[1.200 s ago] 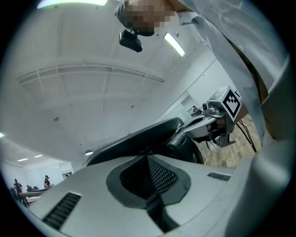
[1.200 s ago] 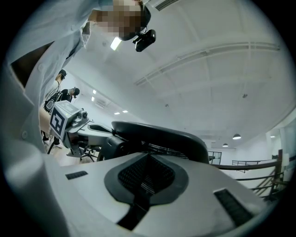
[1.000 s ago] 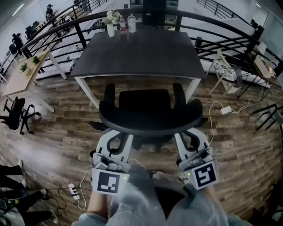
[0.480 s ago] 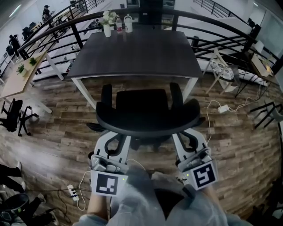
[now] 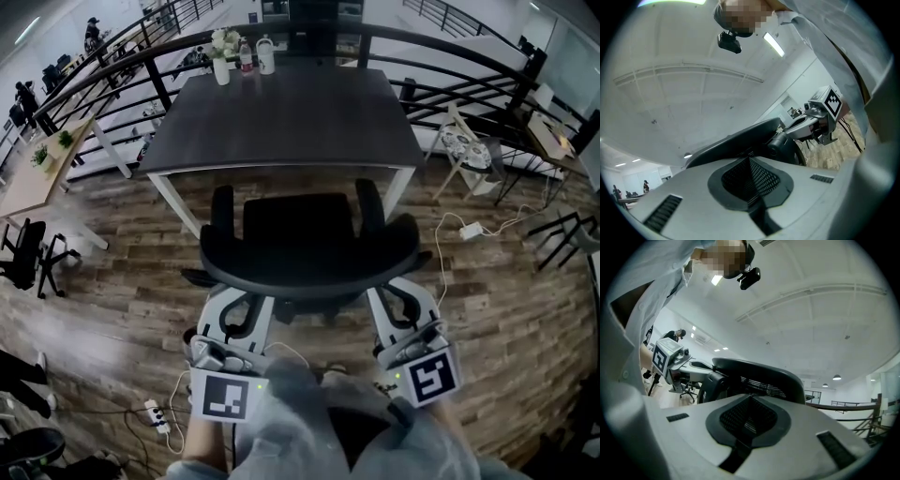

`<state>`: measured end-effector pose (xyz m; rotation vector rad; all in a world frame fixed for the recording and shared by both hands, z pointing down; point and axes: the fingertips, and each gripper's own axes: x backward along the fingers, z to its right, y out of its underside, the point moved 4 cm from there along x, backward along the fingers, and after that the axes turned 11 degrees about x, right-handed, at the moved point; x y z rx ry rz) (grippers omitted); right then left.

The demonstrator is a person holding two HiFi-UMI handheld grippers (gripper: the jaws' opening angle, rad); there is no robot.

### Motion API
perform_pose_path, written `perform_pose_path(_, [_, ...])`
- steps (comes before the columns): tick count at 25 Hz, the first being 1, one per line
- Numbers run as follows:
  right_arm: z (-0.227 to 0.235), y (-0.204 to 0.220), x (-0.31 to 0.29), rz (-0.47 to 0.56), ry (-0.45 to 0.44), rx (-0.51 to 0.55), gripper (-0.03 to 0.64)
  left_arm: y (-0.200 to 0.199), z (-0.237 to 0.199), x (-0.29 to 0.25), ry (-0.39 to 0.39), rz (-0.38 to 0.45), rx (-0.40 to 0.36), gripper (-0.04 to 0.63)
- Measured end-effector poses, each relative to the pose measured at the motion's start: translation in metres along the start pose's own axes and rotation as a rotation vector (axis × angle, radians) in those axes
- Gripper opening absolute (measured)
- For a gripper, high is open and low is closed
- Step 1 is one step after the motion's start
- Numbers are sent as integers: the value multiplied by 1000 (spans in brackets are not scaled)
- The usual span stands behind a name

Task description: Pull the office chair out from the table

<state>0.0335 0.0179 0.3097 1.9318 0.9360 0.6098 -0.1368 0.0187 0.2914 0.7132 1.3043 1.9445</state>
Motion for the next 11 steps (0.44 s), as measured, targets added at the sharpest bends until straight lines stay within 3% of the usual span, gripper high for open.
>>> perform_pose_path(11, [-3, 2, 2, -24, 14, 13, 3, 3, 1, 0, 19, -2, -2, 2])
